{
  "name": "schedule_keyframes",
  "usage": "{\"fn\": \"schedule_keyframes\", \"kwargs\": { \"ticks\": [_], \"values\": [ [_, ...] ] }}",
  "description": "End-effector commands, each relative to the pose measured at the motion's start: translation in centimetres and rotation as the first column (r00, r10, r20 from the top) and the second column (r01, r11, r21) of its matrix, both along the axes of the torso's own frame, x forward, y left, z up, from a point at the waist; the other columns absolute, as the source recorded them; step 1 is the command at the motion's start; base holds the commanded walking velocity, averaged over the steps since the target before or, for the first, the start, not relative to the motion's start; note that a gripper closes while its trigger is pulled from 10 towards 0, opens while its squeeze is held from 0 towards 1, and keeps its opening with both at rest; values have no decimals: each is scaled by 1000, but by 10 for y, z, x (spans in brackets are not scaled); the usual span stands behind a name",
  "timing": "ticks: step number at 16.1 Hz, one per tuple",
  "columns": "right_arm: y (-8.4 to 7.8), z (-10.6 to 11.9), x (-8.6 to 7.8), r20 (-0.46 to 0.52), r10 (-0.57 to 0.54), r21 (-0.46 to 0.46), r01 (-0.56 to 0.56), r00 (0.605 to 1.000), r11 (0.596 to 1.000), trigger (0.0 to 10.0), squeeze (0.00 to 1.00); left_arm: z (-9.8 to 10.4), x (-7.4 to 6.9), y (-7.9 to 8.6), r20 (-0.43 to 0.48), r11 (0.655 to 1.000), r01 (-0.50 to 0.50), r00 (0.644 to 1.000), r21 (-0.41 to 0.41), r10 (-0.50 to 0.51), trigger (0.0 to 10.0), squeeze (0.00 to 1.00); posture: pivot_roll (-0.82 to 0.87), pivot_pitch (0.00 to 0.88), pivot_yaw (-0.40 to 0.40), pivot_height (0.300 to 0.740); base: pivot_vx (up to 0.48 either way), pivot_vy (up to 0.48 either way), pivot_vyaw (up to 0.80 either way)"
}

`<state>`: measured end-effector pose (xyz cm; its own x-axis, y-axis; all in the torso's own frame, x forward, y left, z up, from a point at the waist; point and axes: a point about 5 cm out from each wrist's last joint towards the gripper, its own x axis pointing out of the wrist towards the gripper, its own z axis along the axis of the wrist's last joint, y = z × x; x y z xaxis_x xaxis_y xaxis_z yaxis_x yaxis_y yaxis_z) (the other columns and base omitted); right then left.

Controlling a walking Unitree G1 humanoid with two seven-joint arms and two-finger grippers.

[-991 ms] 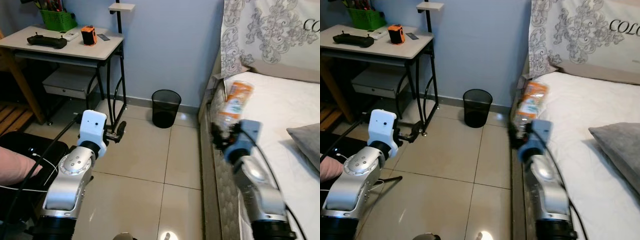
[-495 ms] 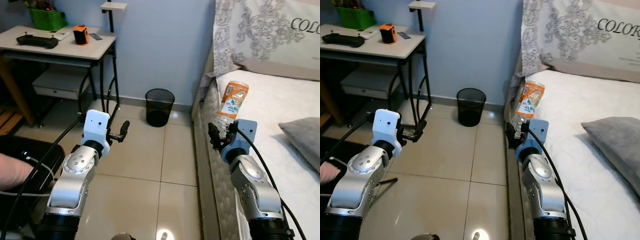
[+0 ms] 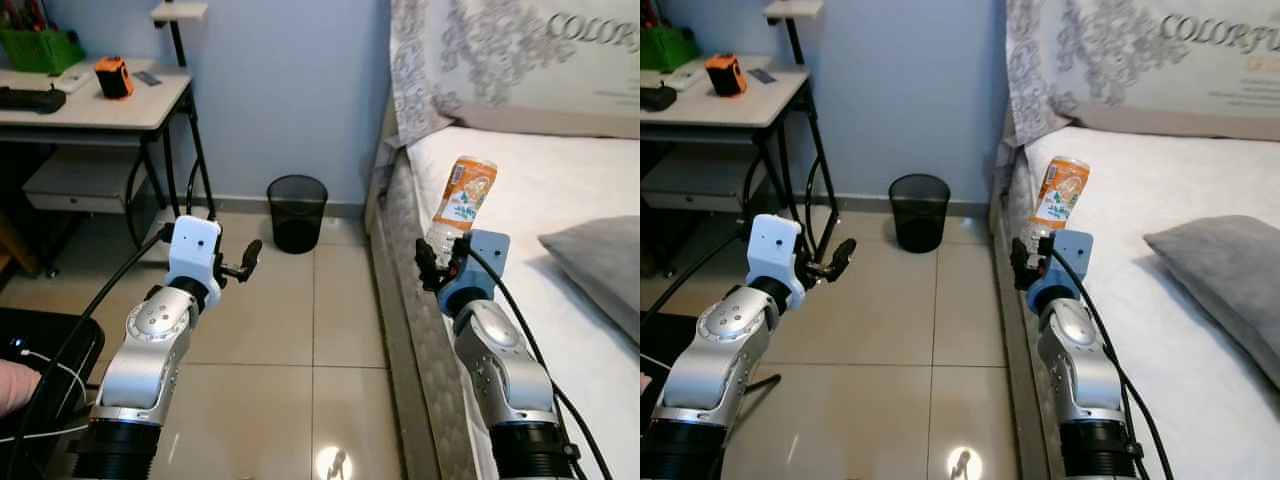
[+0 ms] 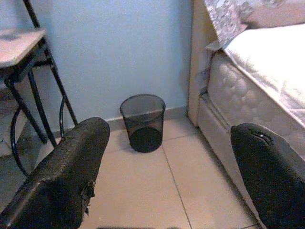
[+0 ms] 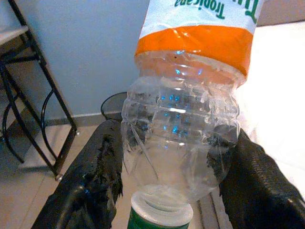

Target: Clean up the room

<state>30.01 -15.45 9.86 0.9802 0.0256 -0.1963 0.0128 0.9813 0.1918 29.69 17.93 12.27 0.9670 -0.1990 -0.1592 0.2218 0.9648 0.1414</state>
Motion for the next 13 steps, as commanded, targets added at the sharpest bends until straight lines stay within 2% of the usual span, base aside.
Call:
{"fn": "schedule_keyframes", "kwargs": {
  "ticks": [1, 4, 7, 10, 13],
  "values": [
    [-1, 2, 2, -1, -2, -16, 2, 1000, 1000, 10000, 0, 3, 2, -3, 11, 1000, 10, 1000, 2, -10, 10000, 0, -52, 0, -13, 740, 334, 0, 0],
    [4, 6, 4, 18, 15, -15, -14, 1000, 1000, 10000, 0, 2, 4, -5, 8, 1000, 15, 1000, -4, -14, 10000, 0, -69, 0, 1, 740, 340, 0, 800],
    [-2, 5, 5, 10, -8, -19, 8, 1000, 1000, 10000, 0, 2, 6, -6, 8, 1000, 17, 1000, -5, -17, 10000, 0, -61, 0, -10, 740, 334, 0, 0],
    [0, 1, 1, -5, -8, -6, 8, 1000, 1000, 10000, 0, -2, 0, -3, -14, 1000, 9, 1000, -20, -10, 10000, 0, -45, 0, -26, 740, 333, 0, 0],
    [1, -3, -3, -20, -1, -7, 1, 1000, 1000, 10000, 0, -2, 0, -1, -11, 1000, -3, 1000, -9, 2, 10000, 0, -35, 0, -40, 740, 331, 0, 0]
  ]
}}
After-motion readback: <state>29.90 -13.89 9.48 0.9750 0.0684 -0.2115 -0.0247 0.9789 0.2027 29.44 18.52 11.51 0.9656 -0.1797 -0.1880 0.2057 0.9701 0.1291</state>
